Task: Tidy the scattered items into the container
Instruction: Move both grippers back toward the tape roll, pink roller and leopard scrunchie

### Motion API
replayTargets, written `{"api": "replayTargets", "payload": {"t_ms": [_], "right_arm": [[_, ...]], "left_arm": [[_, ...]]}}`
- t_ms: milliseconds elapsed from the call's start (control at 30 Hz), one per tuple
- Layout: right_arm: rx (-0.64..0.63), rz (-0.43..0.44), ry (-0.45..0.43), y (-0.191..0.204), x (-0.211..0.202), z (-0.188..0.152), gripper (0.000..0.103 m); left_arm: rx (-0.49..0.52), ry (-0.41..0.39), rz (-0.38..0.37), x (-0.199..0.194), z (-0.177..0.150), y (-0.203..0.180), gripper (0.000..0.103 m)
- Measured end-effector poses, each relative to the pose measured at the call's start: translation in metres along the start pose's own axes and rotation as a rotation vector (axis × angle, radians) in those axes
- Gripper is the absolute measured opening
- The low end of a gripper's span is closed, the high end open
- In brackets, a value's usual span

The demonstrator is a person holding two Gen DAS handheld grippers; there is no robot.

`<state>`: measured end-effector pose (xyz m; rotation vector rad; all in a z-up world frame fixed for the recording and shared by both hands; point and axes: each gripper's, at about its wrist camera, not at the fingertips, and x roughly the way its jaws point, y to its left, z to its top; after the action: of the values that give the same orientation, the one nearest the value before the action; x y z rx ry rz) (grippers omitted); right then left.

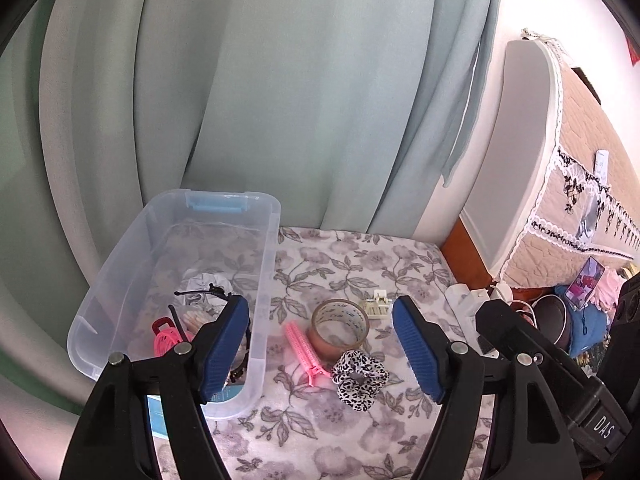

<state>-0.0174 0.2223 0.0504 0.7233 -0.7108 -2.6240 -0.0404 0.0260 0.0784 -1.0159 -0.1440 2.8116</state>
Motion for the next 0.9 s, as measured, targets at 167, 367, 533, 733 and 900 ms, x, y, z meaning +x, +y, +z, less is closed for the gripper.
{"api": "replayTargets", "payload": {"t_ms": [167,367,533,733,900], "right_arm": [[-0.007,-0.013,-0.031,-0.010,-0.011,0.001,0.103],[0.041,-0.022,-0.018,-0.032,-0.012,0.001,0.103],[0.084,-0.037,0.015,-0.053,-0.007,-0.005,0.103],[0.077,-0.071,0.061,-0.075,-0.001,-0.013,0.103],[0.063,-0.121,0.113,-0.092,0.009,-0.025,0.103]], "left_arm": [[0.009,0.011,-0.026,0.005,-0.002,-0.016,0.075],[0.023,0.042,-0.015,0.016,-0.008,-0.032,0.075],[0.022,0.089,-0.006,0.032,-0.017,-0.041,0.075],[0.032,0.144,-0.003,0.053,-0.029,-0.048,0.075],[0.013,0.225,-0.018,0.076,-0.043,-0.047,0.075]]}}
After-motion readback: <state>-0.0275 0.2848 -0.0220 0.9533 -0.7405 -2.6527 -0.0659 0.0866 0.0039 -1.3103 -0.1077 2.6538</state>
